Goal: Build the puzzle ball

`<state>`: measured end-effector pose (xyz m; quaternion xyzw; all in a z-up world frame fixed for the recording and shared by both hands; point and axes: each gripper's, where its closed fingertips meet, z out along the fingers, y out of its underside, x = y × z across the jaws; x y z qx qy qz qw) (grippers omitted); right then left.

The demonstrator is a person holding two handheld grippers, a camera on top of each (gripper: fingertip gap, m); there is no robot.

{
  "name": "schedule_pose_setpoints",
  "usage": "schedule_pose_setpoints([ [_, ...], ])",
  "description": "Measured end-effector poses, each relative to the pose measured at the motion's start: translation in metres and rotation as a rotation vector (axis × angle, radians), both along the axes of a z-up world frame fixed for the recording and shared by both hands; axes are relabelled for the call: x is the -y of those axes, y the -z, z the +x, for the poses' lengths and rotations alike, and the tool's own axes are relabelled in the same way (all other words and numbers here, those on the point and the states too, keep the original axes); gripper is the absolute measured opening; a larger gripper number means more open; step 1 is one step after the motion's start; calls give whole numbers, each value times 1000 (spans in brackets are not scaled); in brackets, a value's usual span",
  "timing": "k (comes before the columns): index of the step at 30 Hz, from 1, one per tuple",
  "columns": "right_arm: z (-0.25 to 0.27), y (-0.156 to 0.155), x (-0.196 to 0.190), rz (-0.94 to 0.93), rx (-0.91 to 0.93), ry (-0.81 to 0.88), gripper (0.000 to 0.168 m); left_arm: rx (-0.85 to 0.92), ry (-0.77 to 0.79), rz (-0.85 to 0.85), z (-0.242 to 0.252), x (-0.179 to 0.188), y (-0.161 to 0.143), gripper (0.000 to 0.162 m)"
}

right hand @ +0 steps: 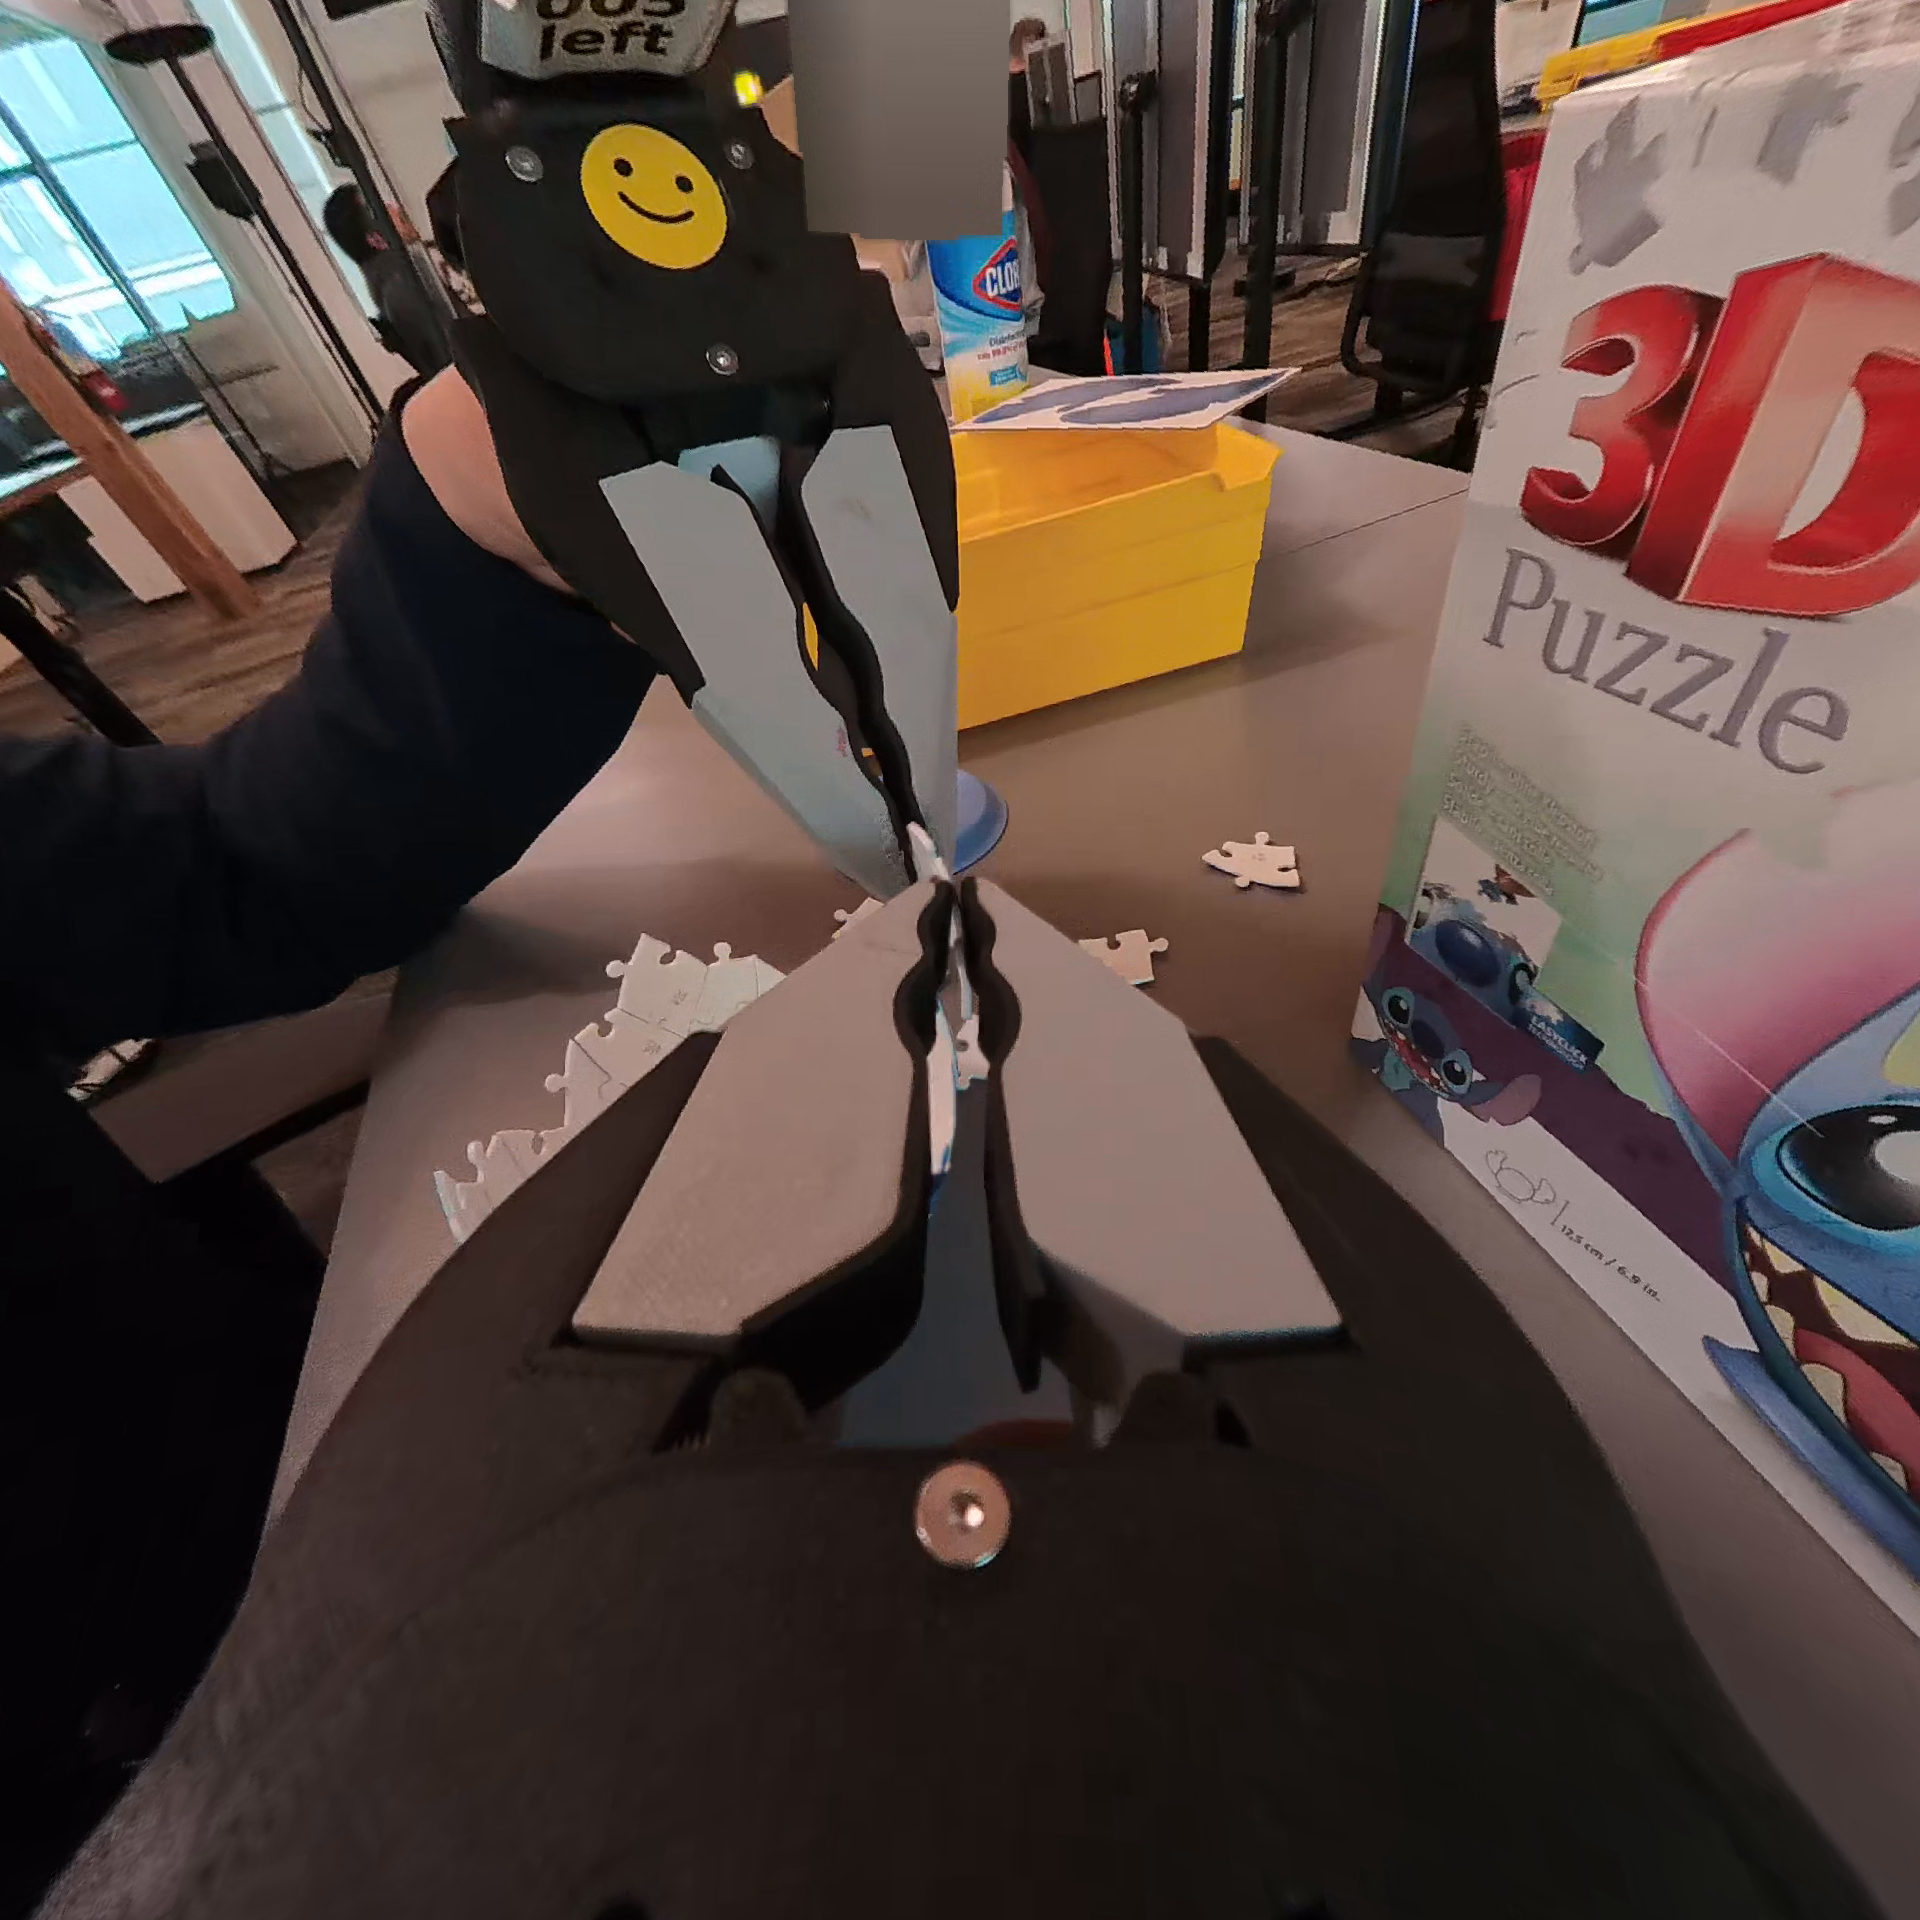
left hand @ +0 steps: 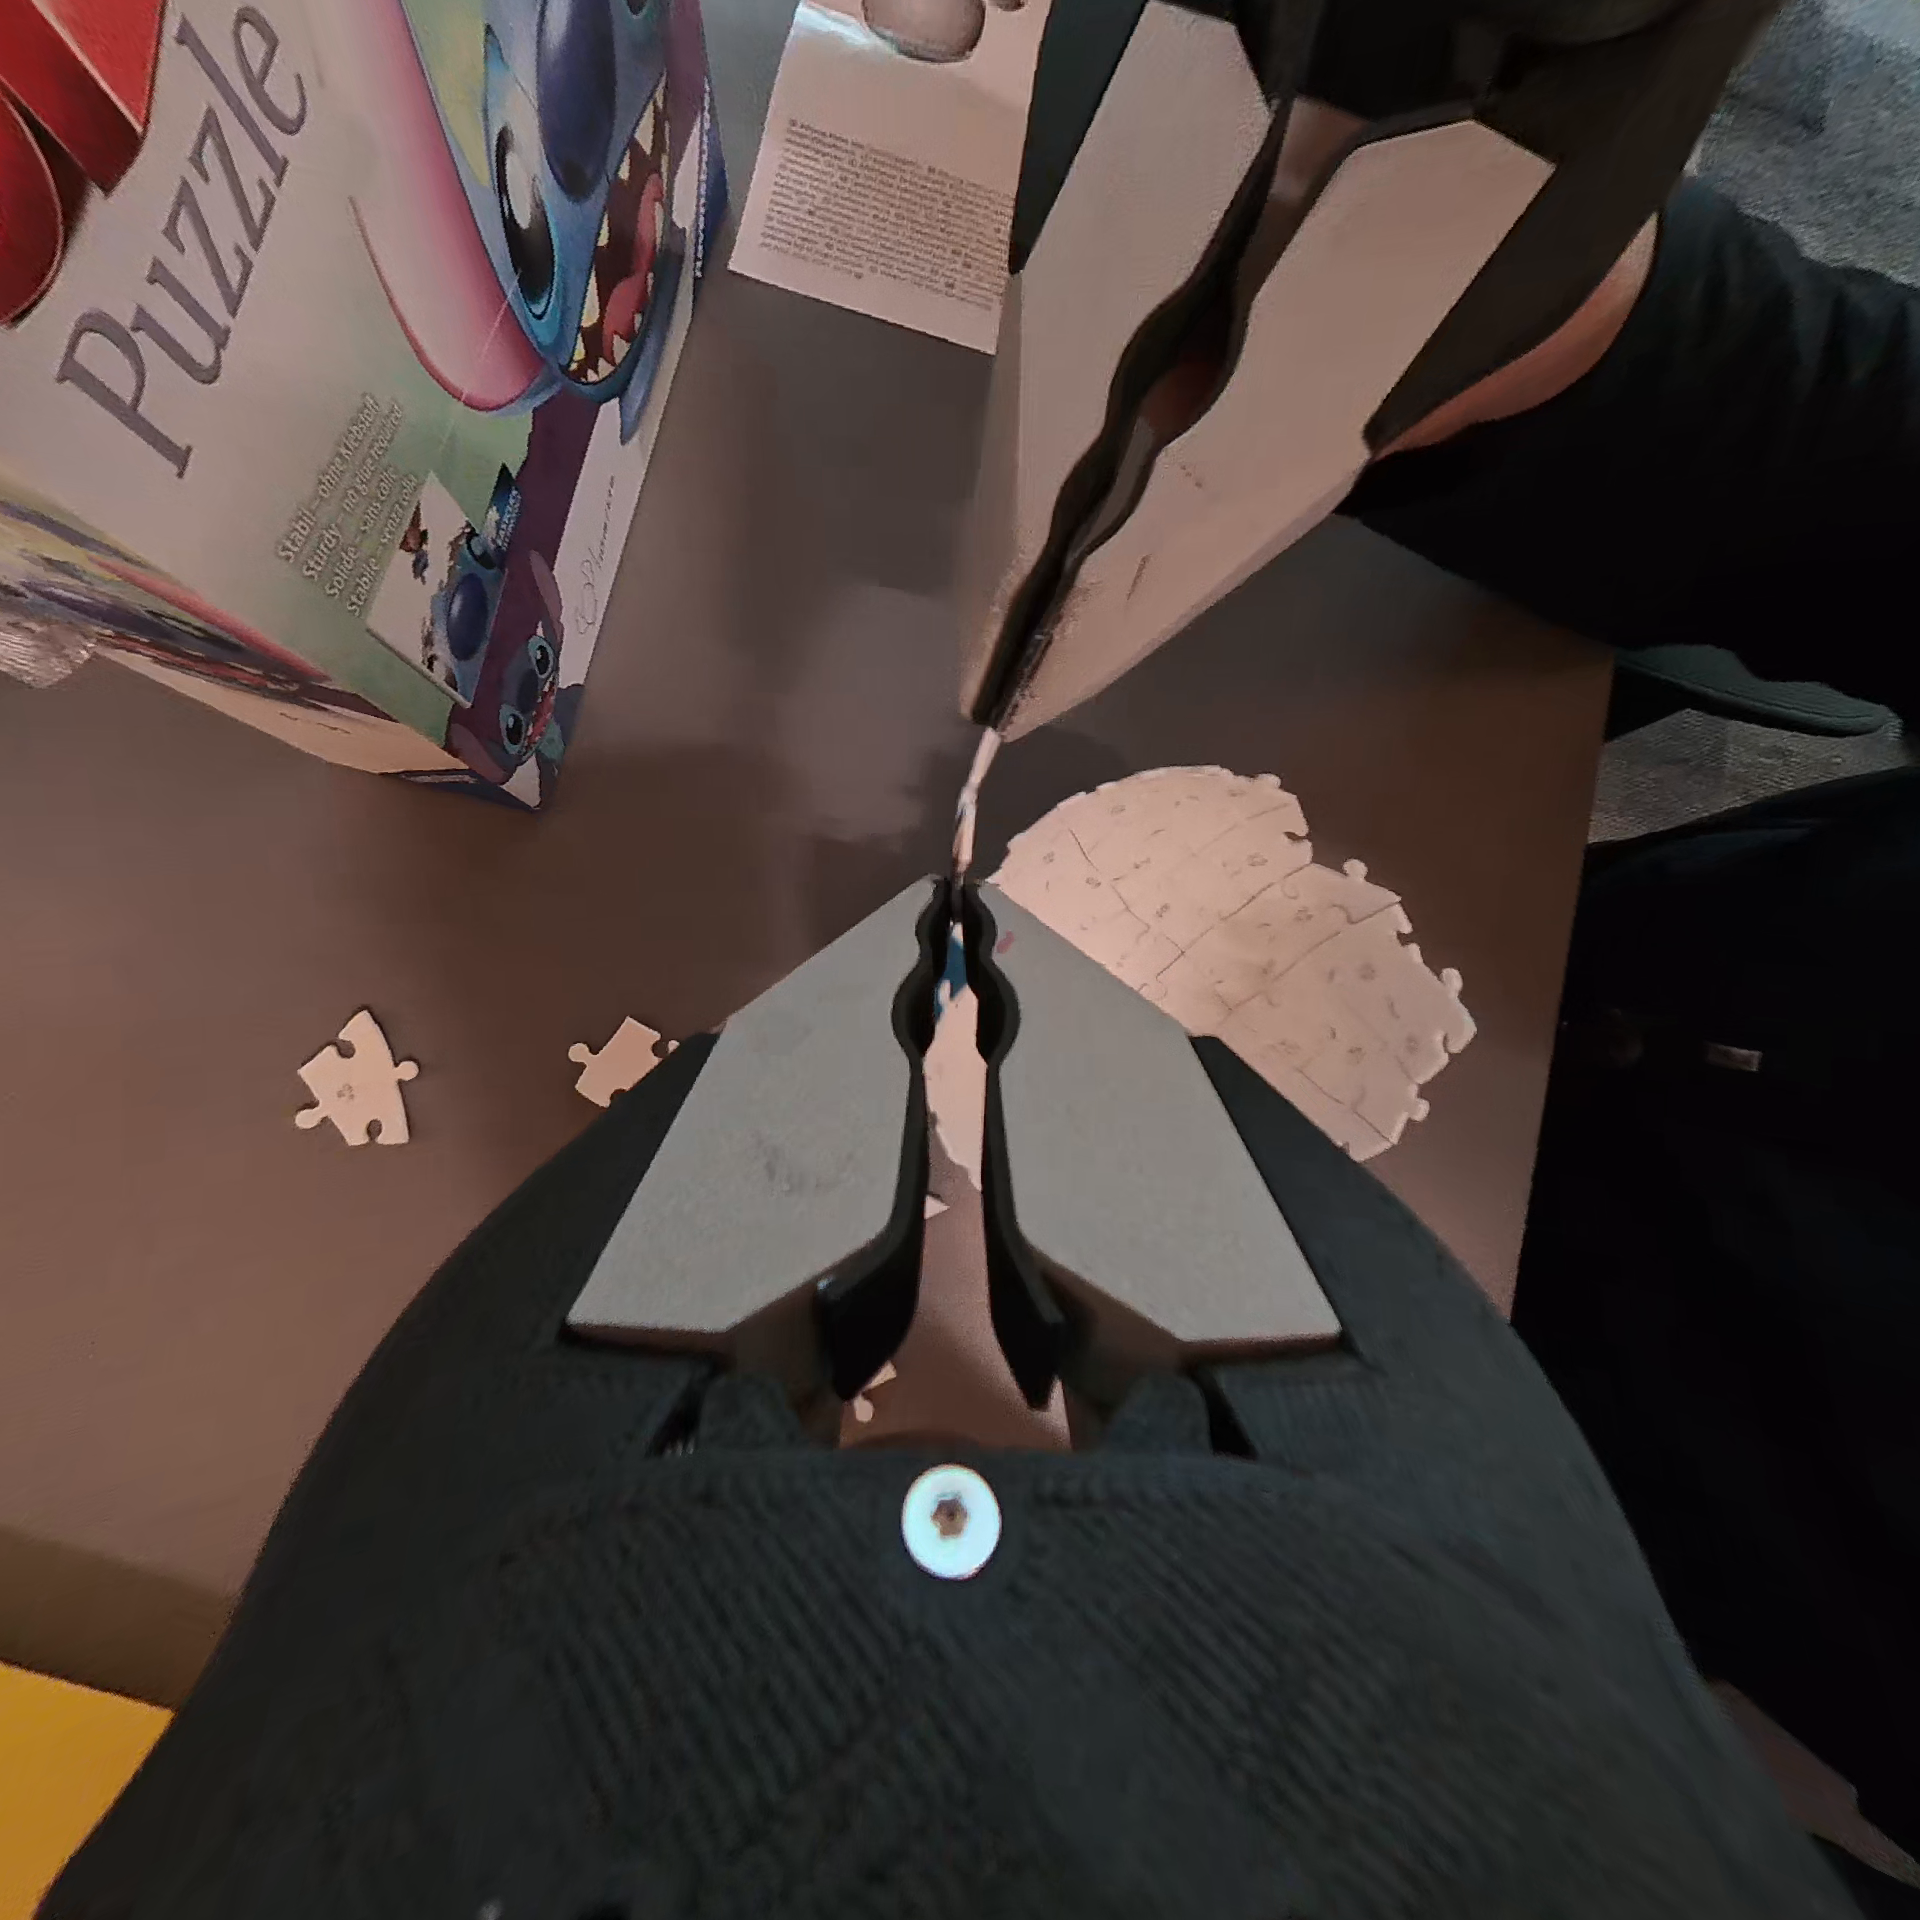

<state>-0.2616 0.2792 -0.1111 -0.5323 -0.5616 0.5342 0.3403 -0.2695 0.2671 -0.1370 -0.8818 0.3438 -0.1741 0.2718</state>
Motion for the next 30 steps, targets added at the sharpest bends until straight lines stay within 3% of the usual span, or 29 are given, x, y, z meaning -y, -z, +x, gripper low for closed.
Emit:
schedule_pose_setpoints([
  [10, 0, 9, 1, -63, 43, -35, 0, 93, -46, 30, -10, -8, -15, 0],
  [24, -2, 16, -2, -99, 67, -29, 4, 66, -70, 56, -13, -14, -13, 0],
  [30, -2, 16, -10, -100, 61, 6, 0, 158, -63, 57, -7, -15, -22, 0],
])
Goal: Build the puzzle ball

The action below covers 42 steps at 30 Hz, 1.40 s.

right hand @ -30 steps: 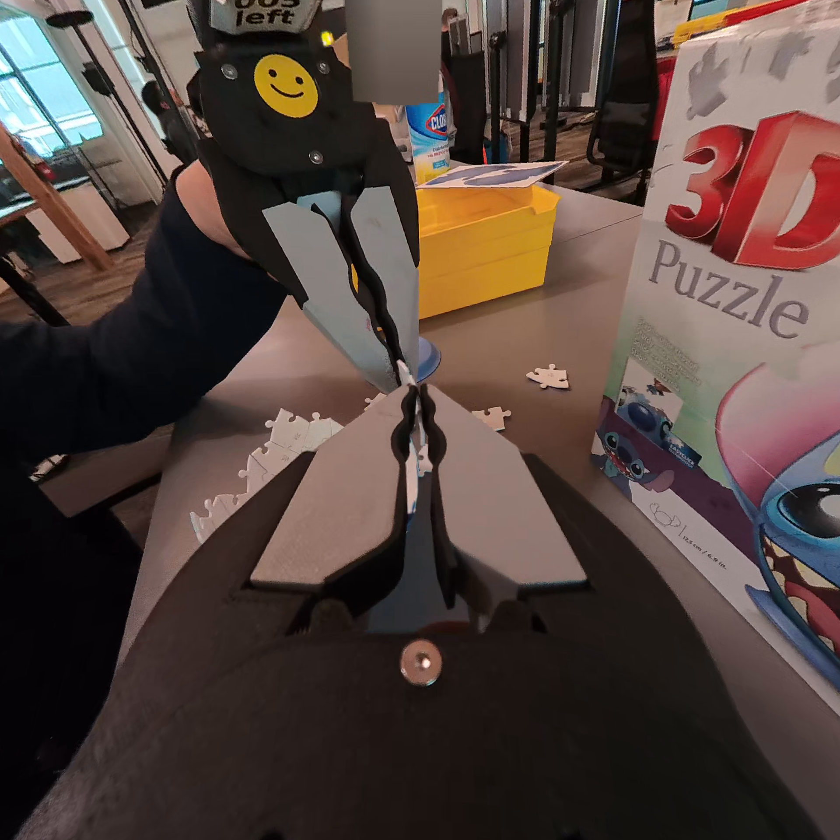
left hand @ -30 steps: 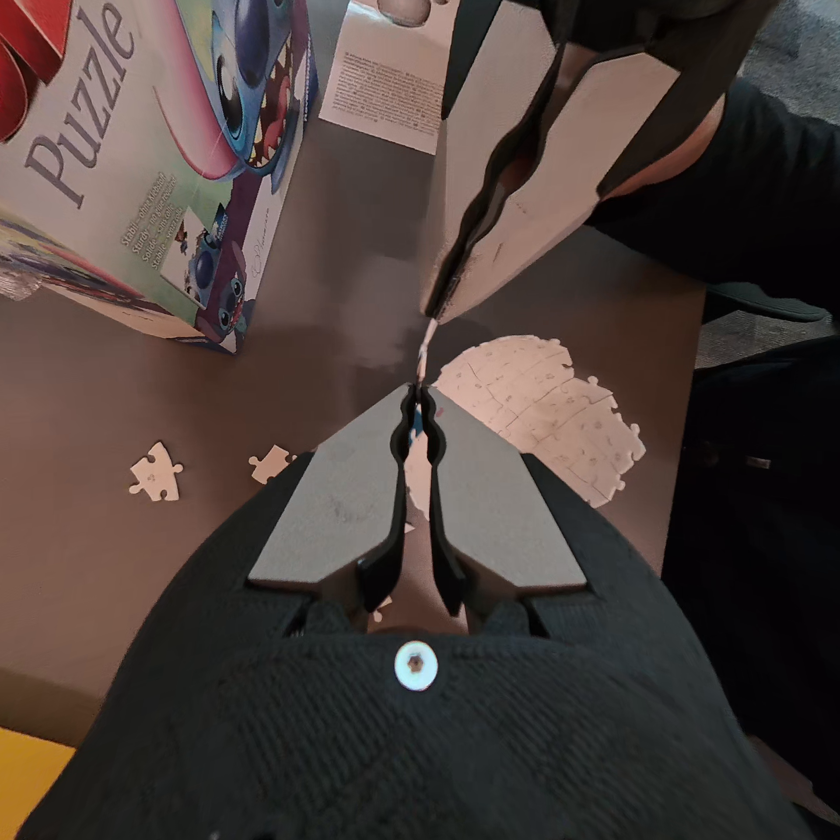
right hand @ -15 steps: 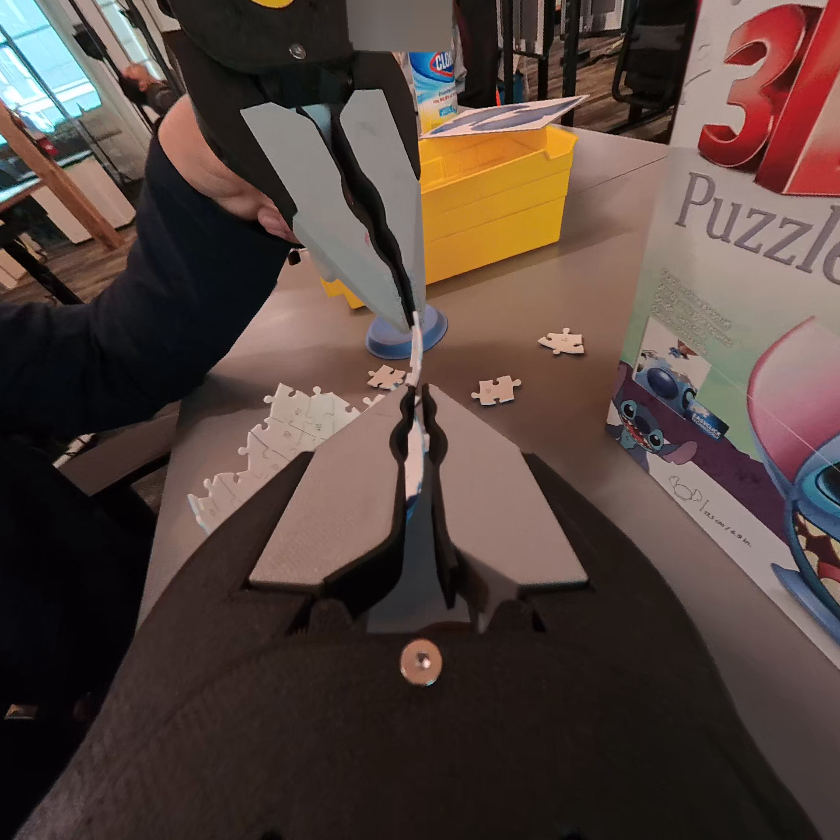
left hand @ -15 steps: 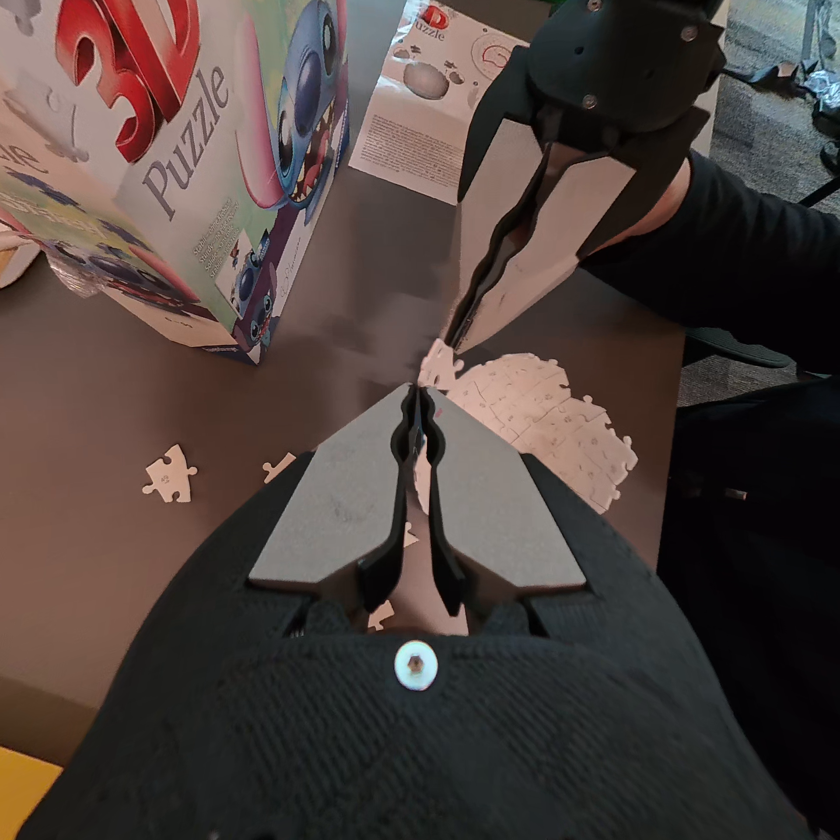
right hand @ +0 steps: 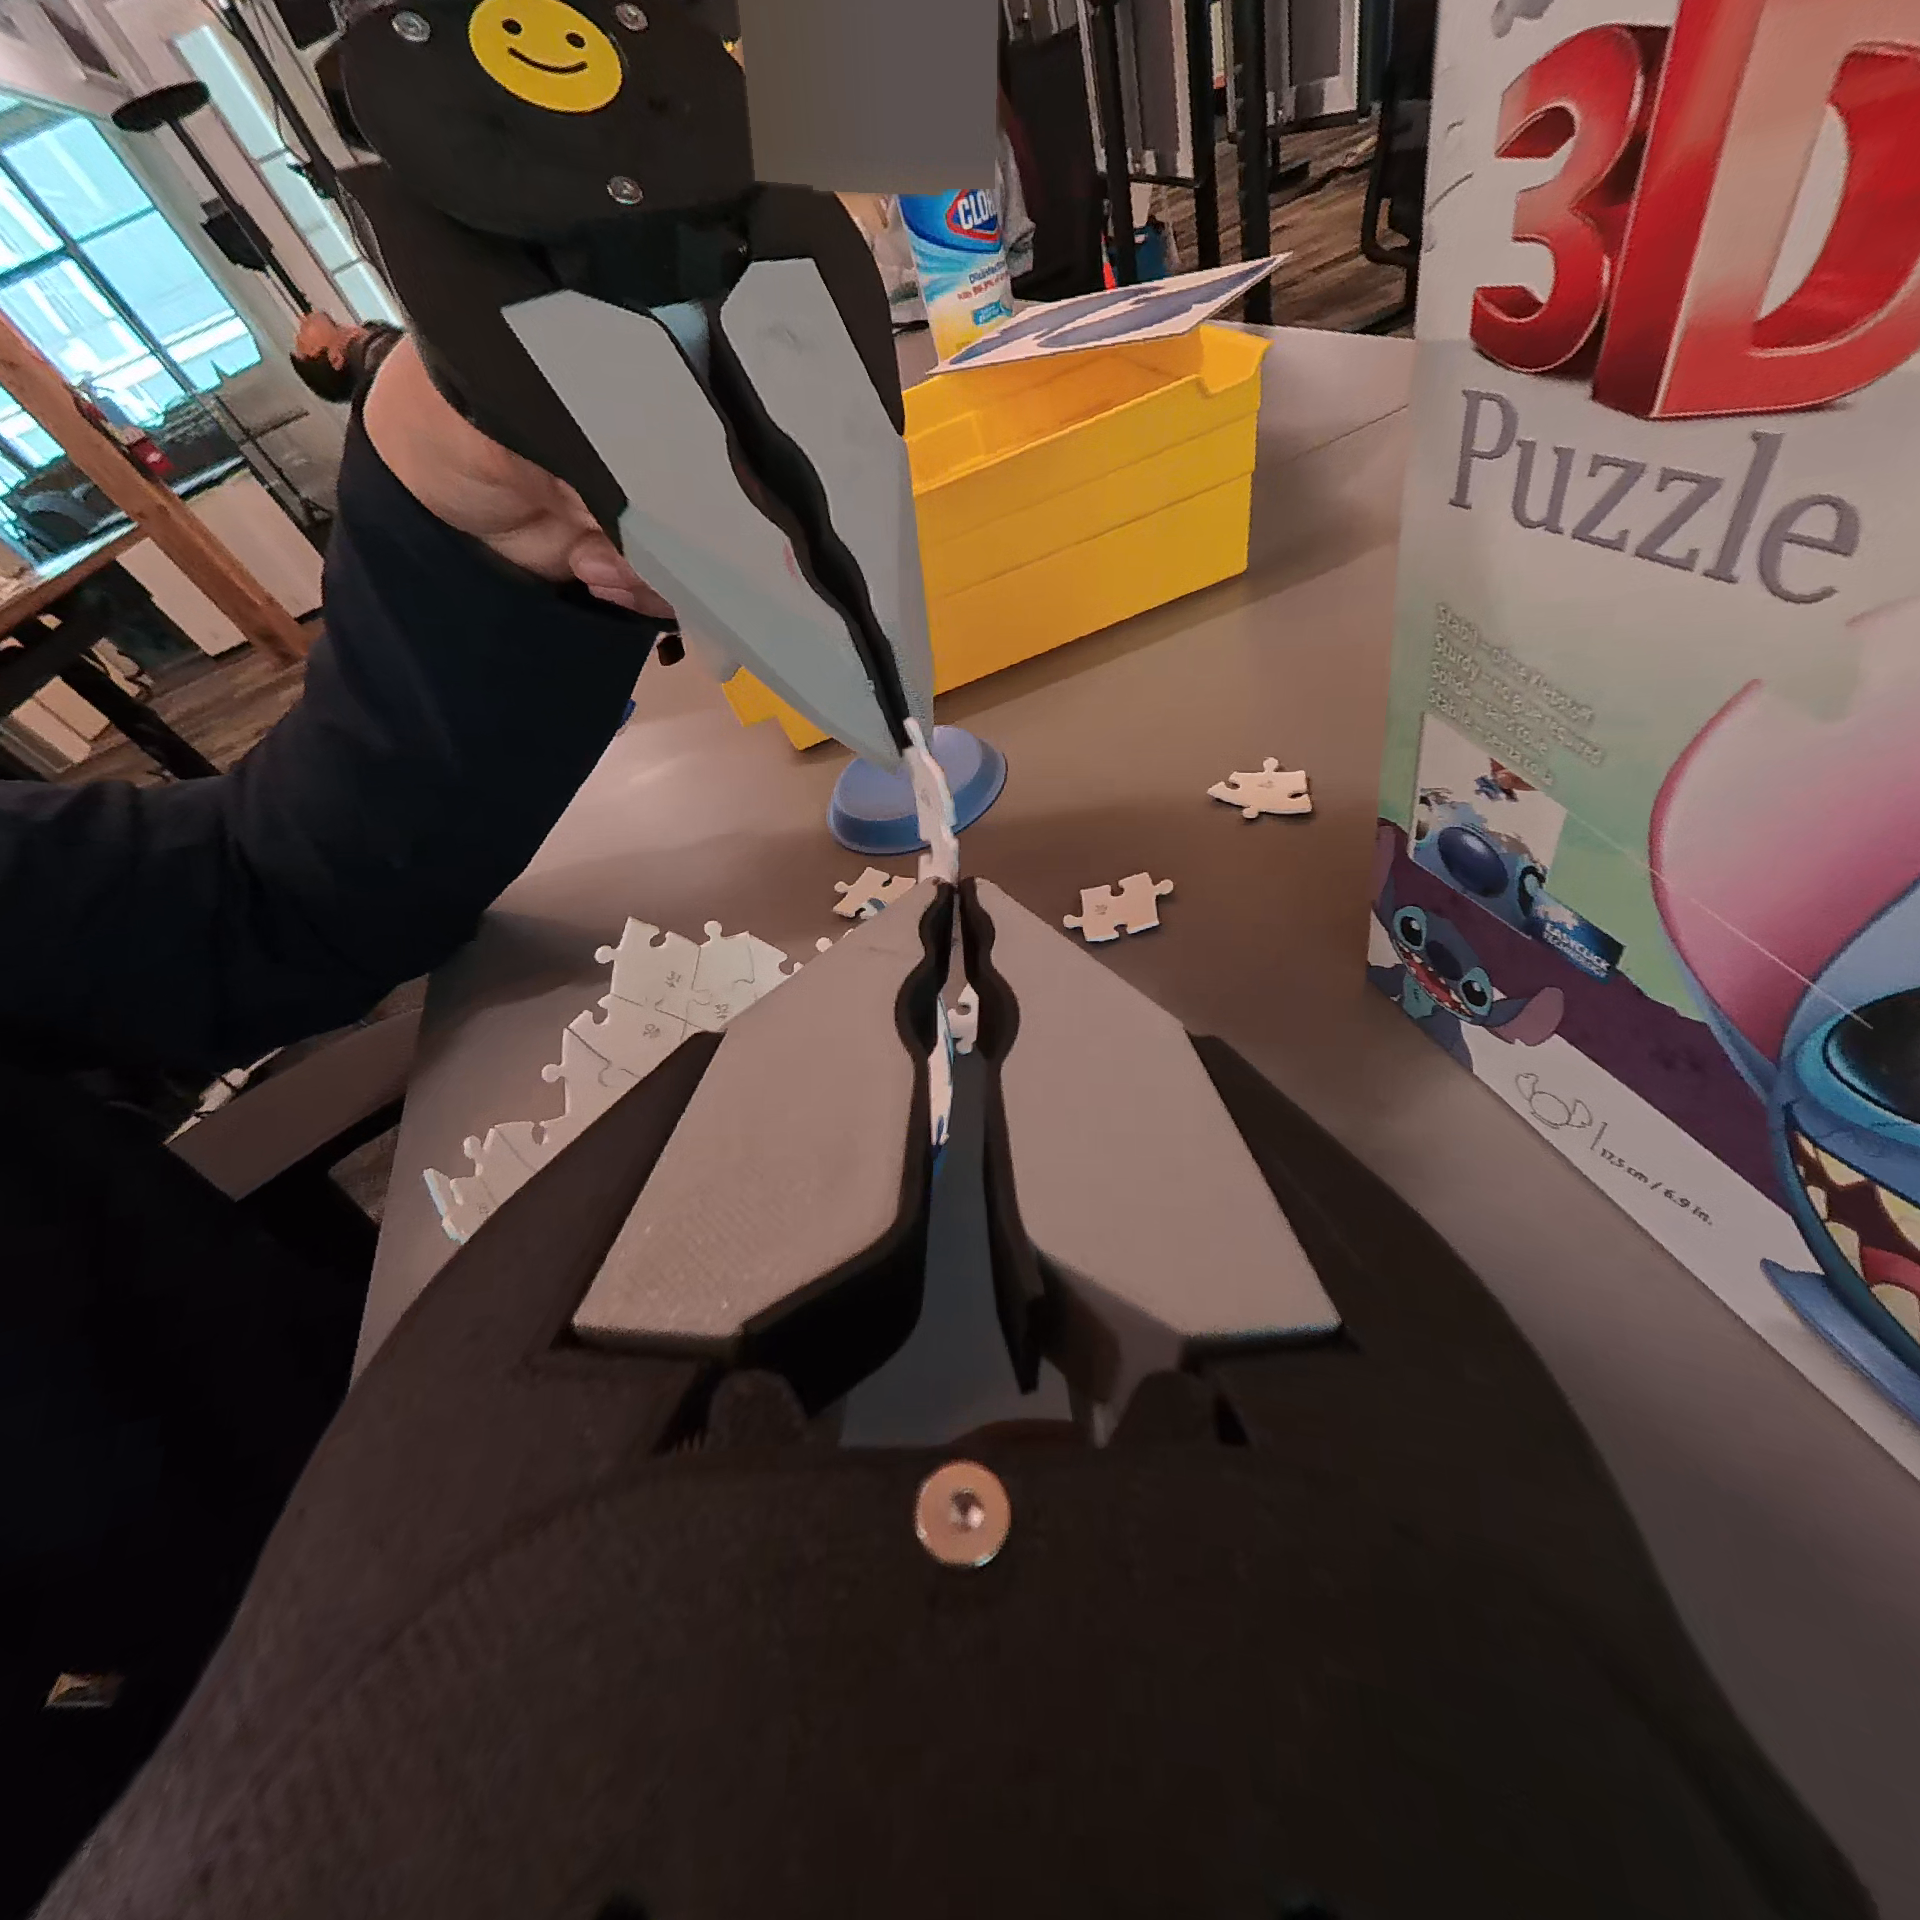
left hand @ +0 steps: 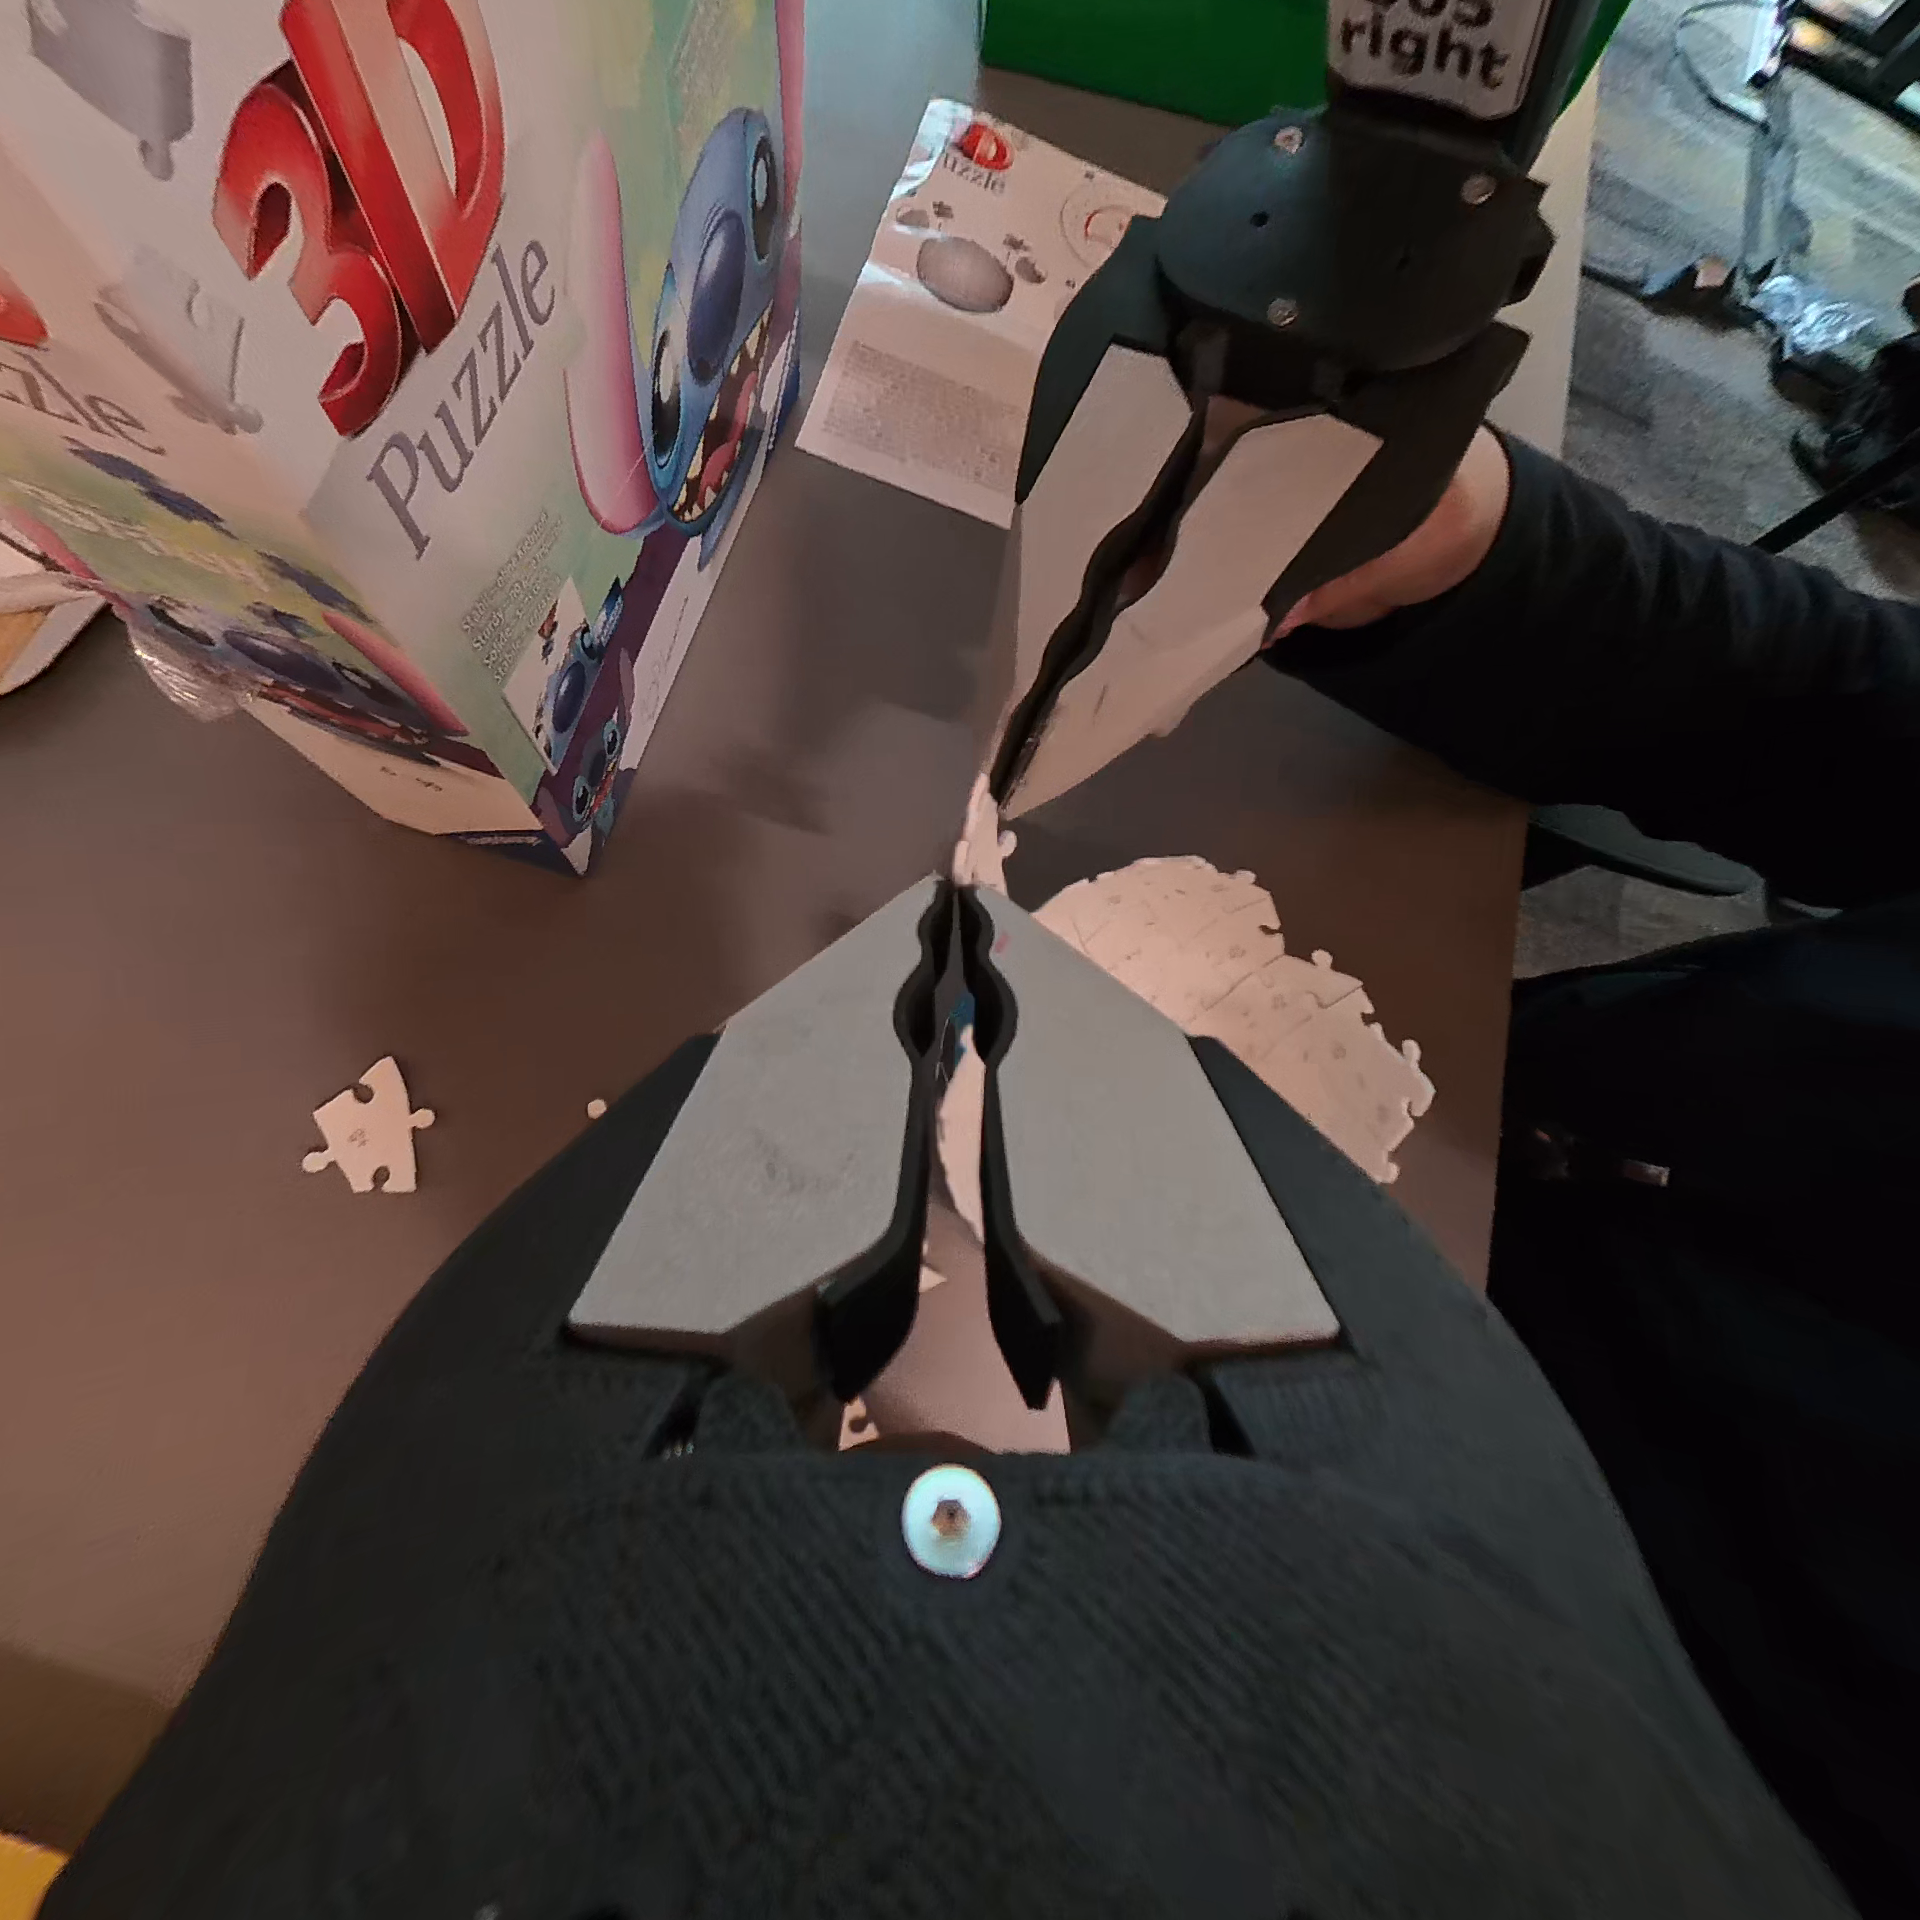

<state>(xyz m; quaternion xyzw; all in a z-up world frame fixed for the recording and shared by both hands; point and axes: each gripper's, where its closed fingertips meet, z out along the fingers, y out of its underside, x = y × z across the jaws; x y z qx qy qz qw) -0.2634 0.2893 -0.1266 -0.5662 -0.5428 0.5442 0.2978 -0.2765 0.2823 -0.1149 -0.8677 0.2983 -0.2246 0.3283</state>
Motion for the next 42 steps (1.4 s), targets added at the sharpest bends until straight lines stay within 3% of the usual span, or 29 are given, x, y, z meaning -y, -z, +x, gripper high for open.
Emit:
schedule_pose_setpoints([
  [12, -9, 28, -17, -35, 78, 51, 0, 62, -54, -34, -2, -29, 16, 0],
  [28, -11, 34, -20, -26, 89, 58, 0, 149, -22, -70, -1, -32, 22, 0],
  [31, -11, 31, -20, -36, 77, 55, 0, 134, -32, -92, -3, -34, 30, 9],
  [42, -11, 35, -19, -25, 92, 41, 0, 91, -7, -78, -3, -35, 38, 7],
])
